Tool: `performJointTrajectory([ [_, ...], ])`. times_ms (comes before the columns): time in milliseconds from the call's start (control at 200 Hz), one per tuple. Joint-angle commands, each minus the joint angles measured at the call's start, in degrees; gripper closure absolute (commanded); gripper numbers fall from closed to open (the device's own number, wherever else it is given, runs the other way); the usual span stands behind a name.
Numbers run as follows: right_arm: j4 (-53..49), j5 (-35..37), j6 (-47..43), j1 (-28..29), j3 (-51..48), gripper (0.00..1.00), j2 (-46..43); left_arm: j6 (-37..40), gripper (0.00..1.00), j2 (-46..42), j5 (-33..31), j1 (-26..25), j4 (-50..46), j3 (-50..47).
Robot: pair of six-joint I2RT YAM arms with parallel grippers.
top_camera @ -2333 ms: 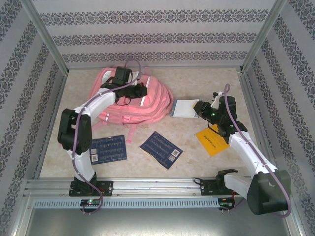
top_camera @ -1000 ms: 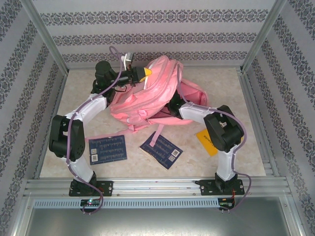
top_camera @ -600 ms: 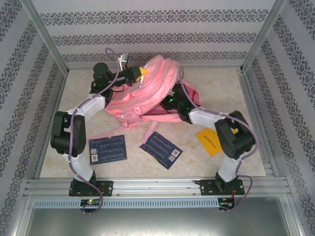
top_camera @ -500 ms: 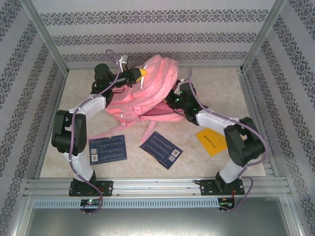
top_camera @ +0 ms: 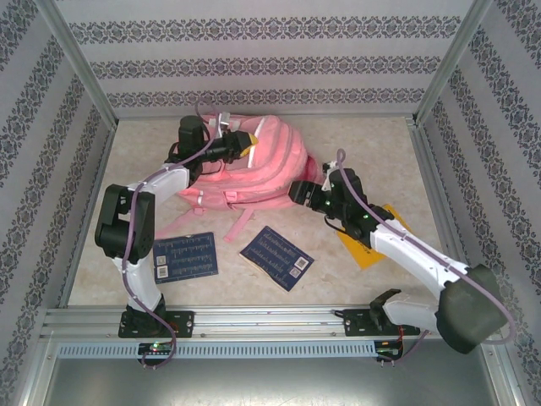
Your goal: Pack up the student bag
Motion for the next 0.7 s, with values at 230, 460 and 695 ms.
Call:
performJointTrajectory([
  [230,-20.11,2.03,-20.18,14.37,7.44,0.66,11.16,12.84,0.43,-3.21,-8.99,-1.35,-20.14,3.40],
  [460,-24.14,-1.11,-24.47,16.22,16.61,0.99,24.48,26.00,0.39,-18.17,-27.81,-4.44,-36.16,4.70],
  [695,-28.88,0.11,-23.94,16.14,24.12,1.00,36.76,22.32,0.39,-22.85,-27.85,-5.56,-38.53,5.03],
])
